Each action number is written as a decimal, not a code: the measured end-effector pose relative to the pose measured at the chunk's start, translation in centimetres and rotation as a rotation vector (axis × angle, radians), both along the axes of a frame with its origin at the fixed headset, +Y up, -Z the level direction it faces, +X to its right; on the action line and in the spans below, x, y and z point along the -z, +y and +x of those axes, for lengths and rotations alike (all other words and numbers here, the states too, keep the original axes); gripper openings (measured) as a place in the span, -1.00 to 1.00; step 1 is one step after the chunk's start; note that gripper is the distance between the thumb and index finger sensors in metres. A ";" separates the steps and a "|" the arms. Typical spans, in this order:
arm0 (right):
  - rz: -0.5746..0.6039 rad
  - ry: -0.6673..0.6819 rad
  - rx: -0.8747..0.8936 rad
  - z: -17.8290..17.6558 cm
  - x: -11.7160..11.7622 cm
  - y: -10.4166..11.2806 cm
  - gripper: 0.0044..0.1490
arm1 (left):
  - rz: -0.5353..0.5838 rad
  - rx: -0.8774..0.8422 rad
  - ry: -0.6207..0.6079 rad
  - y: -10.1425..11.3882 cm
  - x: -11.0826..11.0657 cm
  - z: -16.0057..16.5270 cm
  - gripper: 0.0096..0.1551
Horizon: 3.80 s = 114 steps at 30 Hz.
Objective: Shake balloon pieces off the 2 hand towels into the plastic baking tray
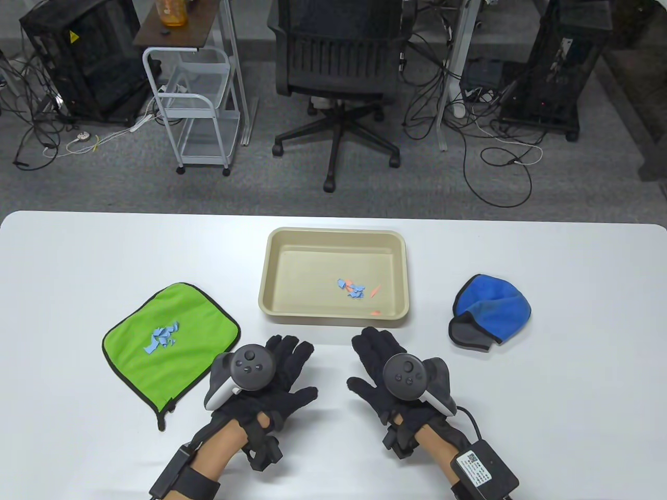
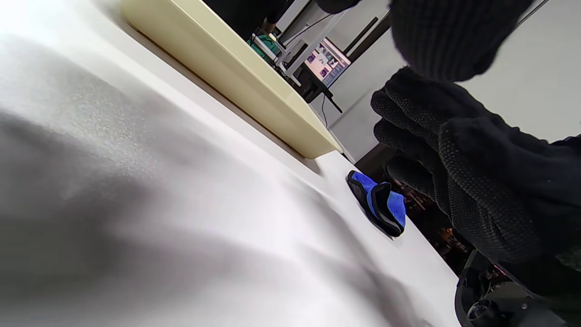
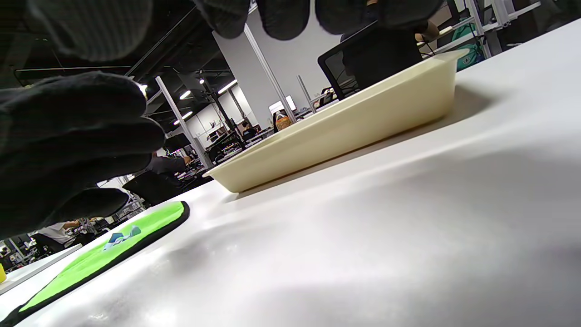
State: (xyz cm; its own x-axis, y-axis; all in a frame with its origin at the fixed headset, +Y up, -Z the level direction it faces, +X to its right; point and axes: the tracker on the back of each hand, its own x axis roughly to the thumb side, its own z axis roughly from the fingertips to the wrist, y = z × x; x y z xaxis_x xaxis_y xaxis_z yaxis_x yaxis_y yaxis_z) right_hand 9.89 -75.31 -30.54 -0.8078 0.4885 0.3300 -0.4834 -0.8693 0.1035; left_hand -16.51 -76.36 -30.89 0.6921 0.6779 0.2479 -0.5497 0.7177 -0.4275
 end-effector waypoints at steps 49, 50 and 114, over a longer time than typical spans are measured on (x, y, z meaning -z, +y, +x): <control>0.035 0.051 -0.100 1.4 -0.2 -0.1 -0.01 | -0.360 0.499 0.596 -4.2 7.8 -16.7 0.06; 0.037 0.051 -0.102 1.4 -0.2 -0.1 -0.01 | -0.363 0.499 0.563 -4.3 7.2 -15.9 0.06; 0.040 0.017 -0.121 3.5 0.1 0.1 -0.02 | -0.221 0.520 0.391 -2.8 4.9 -3.4 0.12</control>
State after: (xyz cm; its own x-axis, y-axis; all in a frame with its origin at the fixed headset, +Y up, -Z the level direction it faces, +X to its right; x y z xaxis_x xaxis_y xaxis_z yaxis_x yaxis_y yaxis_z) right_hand 13.42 -75.20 -30.67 -0.8541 0.3742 0.3611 -0.3734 -0.9246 0.0751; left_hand -19.90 -79.15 -35.82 0.9518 0.2393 -0.1921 -0.3011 0.8490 -0.4343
